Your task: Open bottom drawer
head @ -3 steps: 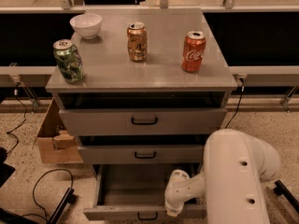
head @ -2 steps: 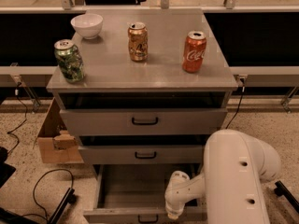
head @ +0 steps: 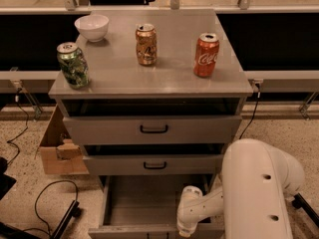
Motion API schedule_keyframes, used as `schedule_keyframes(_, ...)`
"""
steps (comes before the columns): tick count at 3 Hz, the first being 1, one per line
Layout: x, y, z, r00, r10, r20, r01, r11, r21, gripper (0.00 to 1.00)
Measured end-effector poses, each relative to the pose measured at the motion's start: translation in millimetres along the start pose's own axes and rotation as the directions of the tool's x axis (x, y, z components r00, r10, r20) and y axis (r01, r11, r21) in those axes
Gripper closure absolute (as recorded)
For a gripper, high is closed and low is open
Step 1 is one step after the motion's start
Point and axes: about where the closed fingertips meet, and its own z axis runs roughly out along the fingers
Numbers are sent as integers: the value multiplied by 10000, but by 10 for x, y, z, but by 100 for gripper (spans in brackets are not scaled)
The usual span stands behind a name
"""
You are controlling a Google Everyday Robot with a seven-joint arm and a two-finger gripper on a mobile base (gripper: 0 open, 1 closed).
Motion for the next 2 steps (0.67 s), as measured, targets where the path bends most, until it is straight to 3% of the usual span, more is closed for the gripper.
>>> schedule_keyframes(2, 99, 246, -40, 9997, 222, 54, -222, 9997, 142, 98)
